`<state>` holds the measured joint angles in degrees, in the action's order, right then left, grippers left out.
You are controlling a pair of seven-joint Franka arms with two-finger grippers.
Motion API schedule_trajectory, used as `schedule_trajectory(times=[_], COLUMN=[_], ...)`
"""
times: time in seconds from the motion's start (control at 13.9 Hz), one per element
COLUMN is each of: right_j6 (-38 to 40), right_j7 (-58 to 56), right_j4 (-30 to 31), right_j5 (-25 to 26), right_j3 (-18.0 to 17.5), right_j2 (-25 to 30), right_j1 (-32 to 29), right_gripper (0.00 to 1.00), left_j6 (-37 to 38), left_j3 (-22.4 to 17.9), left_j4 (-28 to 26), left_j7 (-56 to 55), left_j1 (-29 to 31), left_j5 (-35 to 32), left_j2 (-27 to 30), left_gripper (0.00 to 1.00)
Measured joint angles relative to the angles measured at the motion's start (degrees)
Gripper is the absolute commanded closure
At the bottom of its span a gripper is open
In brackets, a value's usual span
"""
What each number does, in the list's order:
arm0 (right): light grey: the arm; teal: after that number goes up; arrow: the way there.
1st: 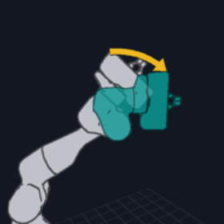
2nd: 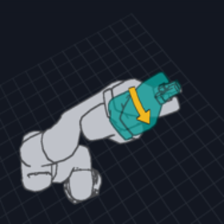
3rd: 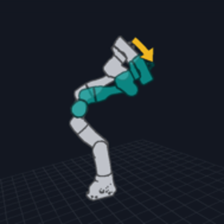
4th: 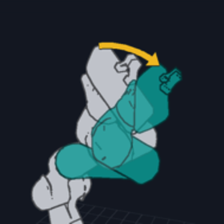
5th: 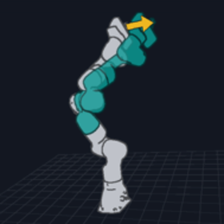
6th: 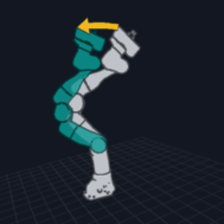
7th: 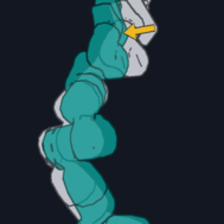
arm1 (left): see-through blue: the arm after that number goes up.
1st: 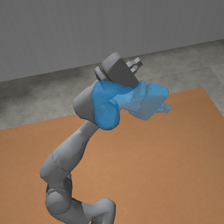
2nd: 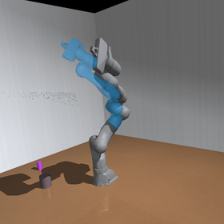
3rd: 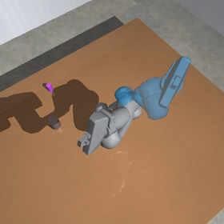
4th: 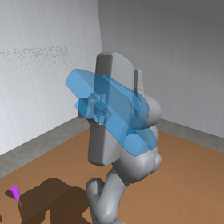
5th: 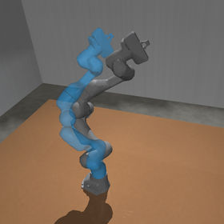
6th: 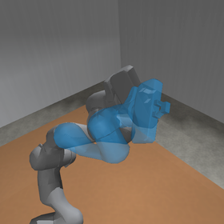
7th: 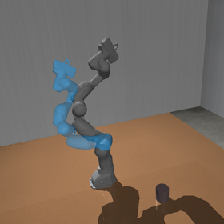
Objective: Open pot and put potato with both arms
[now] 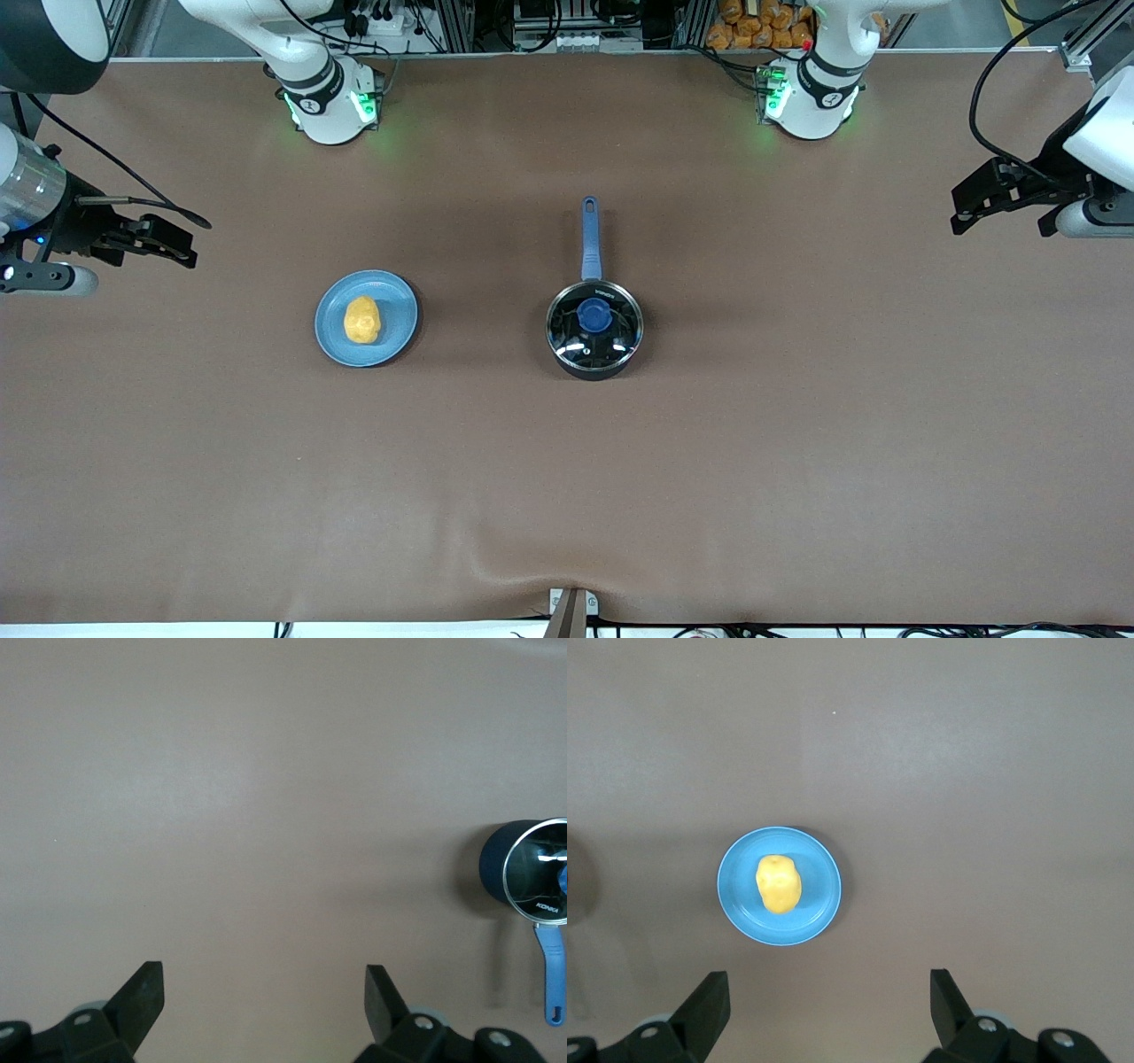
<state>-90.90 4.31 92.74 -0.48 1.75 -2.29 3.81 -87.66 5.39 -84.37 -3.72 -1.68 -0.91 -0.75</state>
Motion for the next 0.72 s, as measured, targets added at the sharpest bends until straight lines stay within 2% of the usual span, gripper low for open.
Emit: schedule_trajectory(times=[0.43,0.72], right_j6=[-1.0,-0.9], right_j7=[0.0,0.0], right_j4=[0.0,0.0], right_j5=[-0.1,-0.1], right_j3=[-0.4,-0.4], right_j2=[-2.3,-2.3], right_j1=[0.0,0.0], right_gripper=[0.0,0.0], left_j6=[0.0,0.1], left_j3=[0.1,0.2], left_j4=[0.3,0.1], left_j7=[1.9,-4.4], left_j1=[0.0,-0.2], left_j5=[0.3,2.8], left_j2=[0.1,0.2], left_gripper=[0.0,0.0])
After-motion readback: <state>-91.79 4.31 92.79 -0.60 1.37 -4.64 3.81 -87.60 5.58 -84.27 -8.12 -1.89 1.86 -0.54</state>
